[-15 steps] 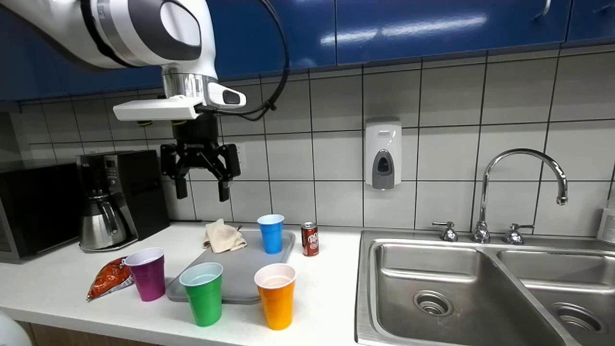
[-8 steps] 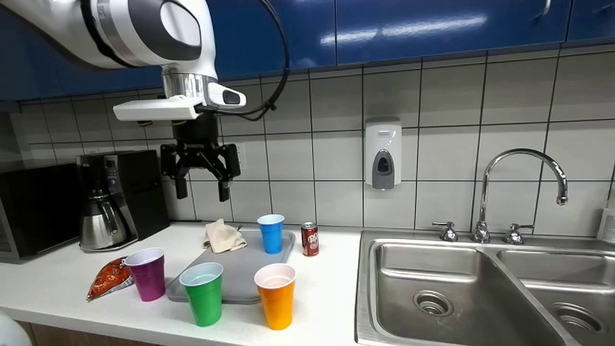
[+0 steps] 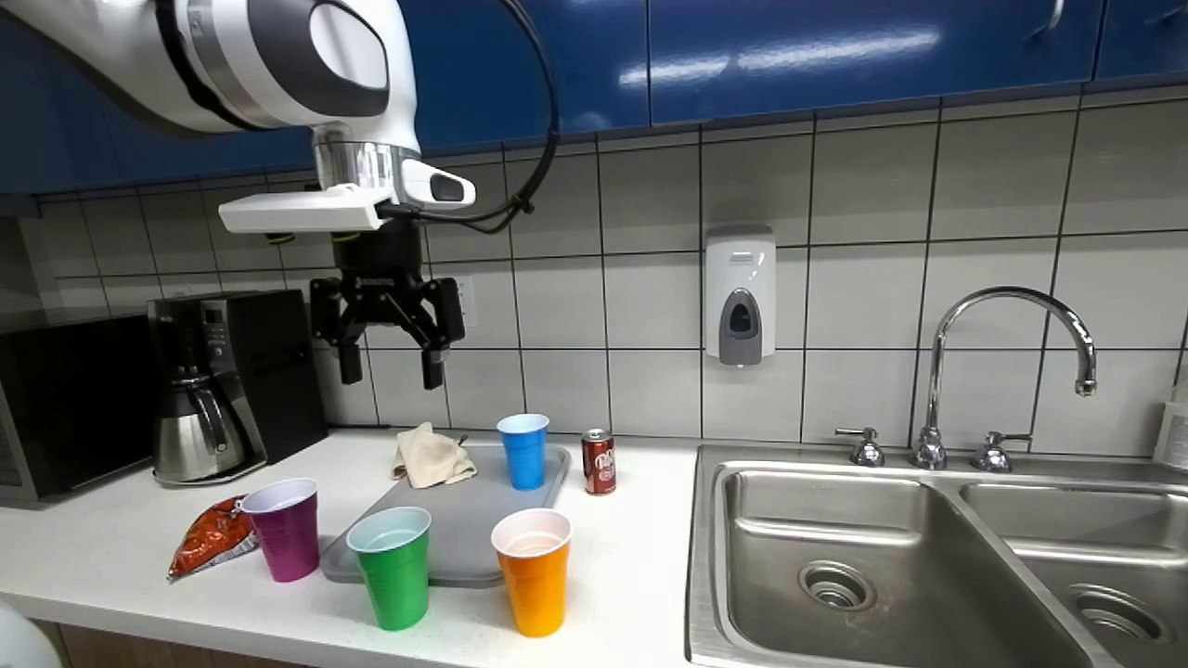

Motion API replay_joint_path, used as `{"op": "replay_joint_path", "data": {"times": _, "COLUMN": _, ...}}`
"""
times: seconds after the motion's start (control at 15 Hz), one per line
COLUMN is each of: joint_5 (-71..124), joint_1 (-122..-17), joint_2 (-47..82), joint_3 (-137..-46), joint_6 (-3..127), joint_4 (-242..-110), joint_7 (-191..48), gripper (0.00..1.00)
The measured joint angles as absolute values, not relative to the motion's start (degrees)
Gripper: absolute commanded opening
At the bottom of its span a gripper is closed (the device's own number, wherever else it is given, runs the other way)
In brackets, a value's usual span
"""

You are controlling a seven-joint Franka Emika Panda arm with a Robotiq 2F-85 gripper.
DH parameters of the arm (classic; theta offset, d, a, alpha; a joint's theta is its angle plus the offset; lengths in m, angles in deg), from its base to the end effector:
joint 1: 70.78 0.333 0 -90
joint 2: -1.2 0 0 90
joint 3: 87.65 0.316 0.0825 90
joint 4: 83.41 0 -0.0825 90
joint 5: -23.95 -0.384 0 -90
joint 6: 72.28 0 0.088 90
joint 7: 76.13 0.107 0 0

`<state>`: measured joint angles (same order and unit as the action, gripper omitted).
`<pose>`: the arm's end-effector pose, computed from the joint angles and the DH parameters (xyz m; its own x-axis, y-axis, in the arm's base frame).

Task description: Put the green, maroon and yellow cups on the tray

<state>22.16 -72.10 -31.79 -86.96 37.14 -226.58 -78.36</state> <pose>0.3726 -0.0016 0.4798 0.9998 0.0155 -0.0125 0.0152 -0.9996 -0.0233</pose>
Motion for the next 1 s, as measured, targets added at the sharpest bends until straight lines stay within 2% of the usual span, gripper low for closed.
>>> {"op": "replay_joint_path", "data": {"times": 1.0, "joint_5": 22.3, "joint_1": -72.1, "joint_2": -31.2, "joint_3": -87.0, "joint_6": 39.0, "joint_4": -227.6, "joint_7": -78.4, "gripper": 1.0}}
